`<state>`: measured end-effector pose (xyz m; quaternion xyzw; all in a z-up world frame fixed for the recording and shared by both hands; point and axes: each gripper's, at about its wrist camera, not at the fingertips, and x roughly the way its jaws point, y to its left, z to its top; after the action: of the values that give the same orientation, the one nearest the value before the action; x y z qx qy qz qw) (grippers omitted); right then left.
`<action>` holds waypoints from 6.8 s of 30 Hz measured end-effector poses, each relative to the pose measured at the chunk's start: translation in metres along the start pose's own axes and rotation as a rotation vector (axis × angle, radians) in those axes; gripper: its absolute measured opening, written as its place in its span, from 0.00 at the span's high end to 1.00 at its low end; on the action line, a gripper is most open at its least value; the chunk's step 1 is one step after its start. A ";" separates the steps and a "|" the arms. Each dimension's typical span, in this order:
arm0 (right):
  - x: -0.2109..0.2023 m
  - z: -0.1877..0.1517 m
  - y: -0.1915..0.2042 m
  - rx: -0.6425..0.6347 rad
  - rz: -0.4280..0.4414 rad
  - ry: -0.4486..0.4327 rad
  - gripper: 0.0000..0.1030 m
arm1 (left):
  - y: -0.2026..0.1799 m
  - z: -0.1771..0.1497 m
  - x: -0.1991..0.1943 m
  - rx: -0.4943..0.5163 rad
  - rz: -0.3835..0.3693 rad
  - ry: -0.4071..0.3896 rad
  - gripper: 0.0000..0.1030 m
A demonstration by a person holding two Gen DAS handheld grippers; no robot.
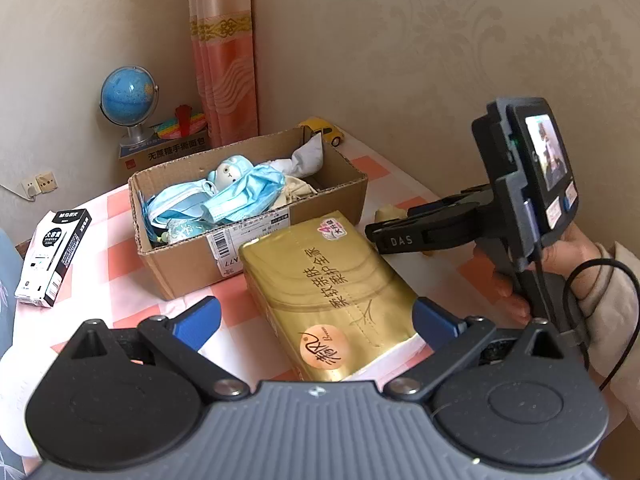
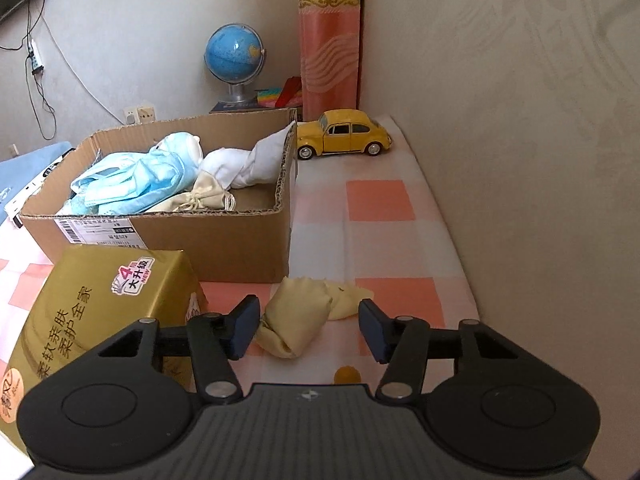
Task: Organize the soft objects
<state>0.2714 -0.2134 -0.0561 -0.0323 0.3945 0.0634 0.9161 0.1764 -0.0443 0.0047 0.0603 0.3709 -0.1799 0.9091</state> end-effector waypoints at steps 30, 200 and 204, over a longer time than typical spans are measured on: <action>-0.104 -0.049 -0.020 0.065 -0.033 -0.074 0.64 | -0.058 0.010 0.006 0.255 -0.162 0.051 0.06; 0.036 0.143 0.035 0.023 0.108 0.118 0.14 | 0.052 0.014 -0.046 -0.139 0.187 -0.072 0.03; 0.026 0.142 0.034 0.024 0.109 0.101 0.05 | 0.053 0.015 -0.048 -0.142 0.212 -0.080 0.02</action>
<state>0.3866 -0.1618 0.0224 -0.0030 0.4421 0.1066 0.8906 0.1739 0.0145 0.0478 0.0276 0.3377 -0.0582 0.9391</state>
